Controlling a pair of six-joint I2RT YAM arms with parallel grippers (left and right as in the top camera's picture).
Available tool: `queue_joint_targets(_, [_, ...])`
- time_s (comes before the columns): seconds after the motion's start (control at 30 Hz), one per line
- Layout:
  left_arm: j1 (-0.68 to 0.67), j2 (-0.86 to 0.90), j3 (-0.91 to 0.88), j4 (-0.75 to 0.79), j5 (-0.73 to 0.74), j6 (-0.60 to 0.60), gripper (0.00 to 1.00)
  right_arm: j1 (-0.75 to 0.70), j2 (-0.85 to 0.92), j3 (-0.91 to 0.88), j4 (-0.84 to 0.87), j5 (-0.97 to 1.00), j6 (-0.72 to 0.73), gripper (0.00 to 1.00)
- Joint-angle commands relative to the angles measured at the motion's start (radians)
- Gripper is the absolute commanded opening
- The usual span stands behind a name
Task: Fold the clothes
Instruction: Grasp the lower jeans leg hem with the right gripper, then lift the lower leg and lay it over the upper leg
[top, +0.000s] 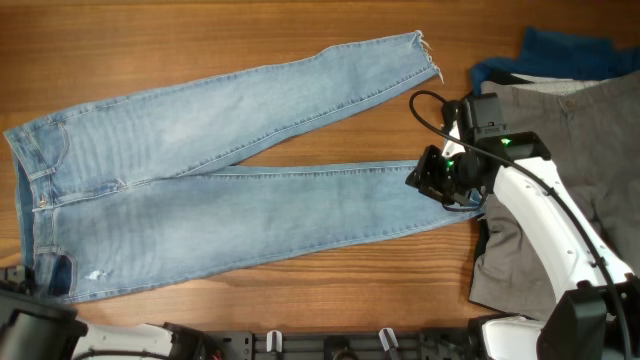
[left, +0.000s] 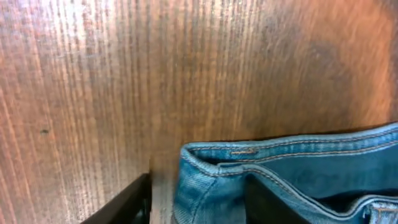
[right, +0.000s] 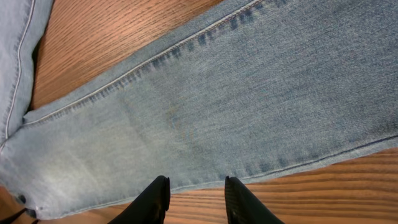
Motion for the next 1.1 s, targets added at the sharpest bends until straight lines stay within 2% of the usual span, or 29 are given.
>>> queue_joint_targets(0.0, [-0.005, 0.088, -0.006, 0.024, -0.007, 0.015, 0.27, -0.002, -0.006, 0.01, -0.021, 0.033, 0.019, 0.33])
queue_joint_targets(0.1, [-0.005, 0.106, -0.006, 0.036, 0.011, 0.018, 0.05, -0.003, -0.006, 0.009, -0.078, 0.193, 0.13, 0.37])
queue_joint_targets(0.23, [-0.005, 0.106, -0.006, 0.038, 0.011, 0.018, 0.04, -0.064, -0.003, 0.001, -0.099, 0.276, 0.145, 0.49])
queue_joint_targets(0.37, [-0.005, 0.106, -0.005, 0.028, 0.012, 0.018, 0.04, -0.225, 0.005, -0.081, -0.092, 0.267, 0.148, 0.52])
queue_joint_targets(0.43, [-0.005, 0.106, -0.005, 0.023, 0.012, 0.018, 0.04, -0.296, 0.041, -0.15, -0.03, 0.246, 0.164, 0.52])
queue_joint_targets(0.5, [-0.005, 0.106, -0.005, 0.01, 0.011, 0.018, 0.04, -0.303, 0.087, -0.16, 0.006, 0.229, 0.163, 0.46])
queue_joint_targets(0.53, [-0.005, 0.106, -0.005, 0.007, 0.011, 0.018, 0.04, -0.301, 0.108, -0.16, 0.012, 0.225, 0.163, 0.47])
queue_joint_targets(0.63, [-0.005, 0.106, -0.005, -0.001, 0.011, 0.018, 0.04, -0.301, 0.161, -0.161, 0.014, 0.235, 0.164, 0.54])
queue_joint_targets(0.7, [-0.005, 0.106, -0.005, -0.004, 0.011, 0.018, 0.04, -0.301, 0.199, -0.161, 0.033, 0.234, 0.163, 0.55])
queue_joint_targets(0.8, [-0.005, 0.106, -0.003, -0.015, 0.011, 0.018, 0.04, -0.301, 0.244, -0.161, 0.05, 0.223, 0.163, 0.37])
queue_joint_targets(0.83, [-0.005, 0.104, -0.003, -0.016, 0.011, 0.018, 0.04, -0.301, 0.246, -0.161, 0.049, 0.222, 0.155, 0.27])
queue_joint_targets(0.87, [-0.005, 0.101, -0.003, -0.016, 0.012, 0.018, 0.04, -0.301, 0.243, -0.159, 0.051, 0.195, 0.118, 0.12])
queue_joint_targets(0.9, [-0.005, 0.098, -0.003, -0.018, 0.012, 0.018, 0.04, -0.301, 0.24, -0.156, 0.049, 0.171, 0.087, 0.06])
queue_joint_targets(1.07, [-0.005, 0.057, 0.014, -0.047, 0.038, 0.018, 0.04, -0.301, 0.159, -0.109, -0.049, 0.143, 0.028, 0.04])
